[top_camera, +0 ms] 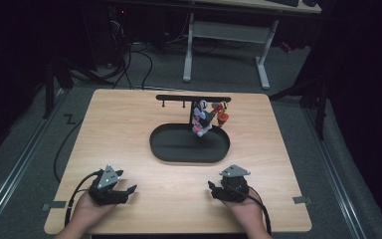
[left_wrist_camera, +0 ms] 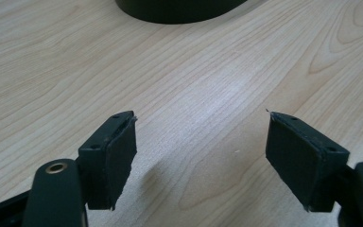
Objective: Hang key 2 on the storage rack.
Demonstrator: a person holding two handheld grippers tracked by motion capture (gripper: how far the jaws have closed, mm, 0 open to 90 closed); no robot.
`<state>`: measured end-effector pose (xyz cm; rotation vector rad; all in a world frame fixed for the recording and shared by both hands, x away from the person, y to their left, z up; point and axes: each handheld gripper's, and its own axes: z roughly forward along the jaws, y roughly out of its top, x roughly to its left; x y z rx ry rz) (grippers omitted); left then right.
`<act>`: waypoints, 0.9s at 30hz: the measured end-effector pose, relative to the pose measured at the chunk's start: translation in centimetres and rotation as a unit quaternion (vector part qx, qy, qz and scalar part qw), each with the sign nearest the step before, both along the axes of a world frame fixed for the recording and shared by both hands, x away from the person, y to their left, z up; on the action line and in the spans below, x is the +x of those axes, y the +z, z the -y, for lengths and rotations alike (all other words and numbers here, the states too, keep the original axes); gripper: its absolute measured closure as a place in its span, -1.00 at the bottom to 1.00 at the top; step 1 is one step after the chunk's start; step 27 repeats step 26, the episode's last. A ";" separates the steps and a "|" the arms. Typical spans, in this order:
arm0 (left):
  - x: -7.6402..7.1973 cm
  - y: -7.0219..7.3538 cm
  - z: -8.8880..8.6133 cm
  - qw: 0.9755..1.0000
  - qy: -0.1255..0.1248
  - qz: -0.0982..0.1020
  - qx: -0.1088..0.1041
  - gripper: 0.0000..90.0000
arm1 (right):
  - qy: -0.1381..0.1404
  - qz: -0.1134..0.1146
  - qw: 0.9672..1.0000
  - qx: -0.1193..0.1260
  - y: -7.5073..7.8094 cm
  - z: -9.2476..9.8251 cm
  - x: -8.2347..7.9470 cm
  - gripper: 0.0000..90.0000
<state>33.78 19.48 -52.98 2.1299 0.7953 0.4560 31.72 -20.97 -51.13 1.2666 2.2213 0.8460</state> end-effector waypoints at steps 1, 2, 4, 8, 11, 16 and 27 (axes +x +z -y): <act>-0.1 0.0 0.0 1.000 -0.001 0.002 -0.001 -0.42 | 0.001 0.008 1.000 0.001 -0.3 -0.1 -0.4 -0.36; -0.2 0.2 0.1 1.000 -0.003 0.005 -0.006 -0.43 | 0.005 0.027 1.000 -0.003 -0.9 -0.2 -1.1 -0.38; -0.3 0.2 0.1 1.000 -0.004 0.006 -0.009 -0.42 | 0.004 0.035 0.999 -0.002 -1.2 -0.2 -1.4 -0.39; -0.6 0.5 0.3 1.000 -0.009 0.014 -0.015 -0.42 | -0.001 0.085 0.994 0.066 -1.2 0.7 -3.3 -0.40; -0.6 0.5 0.7 1.000 -0.013 0.016 -0.011 -0.42 | -0.008 0.094 0.993 0.069 -1.2 1.3 -3.4 -0.40; -0.8 0.5 1.0 1.000 -0.014 0.017 -0.006 -0.42 | -0.017 0.083 0.991 0.100 -1.4 2.1 -3.0 -0.41; -0.9 0.6 0.6 1.000 -0.016 0.017 -0.012 -0.43 | -0.029 0.086 0.991 0.103 -1.2 2.1 -3.0 -0.41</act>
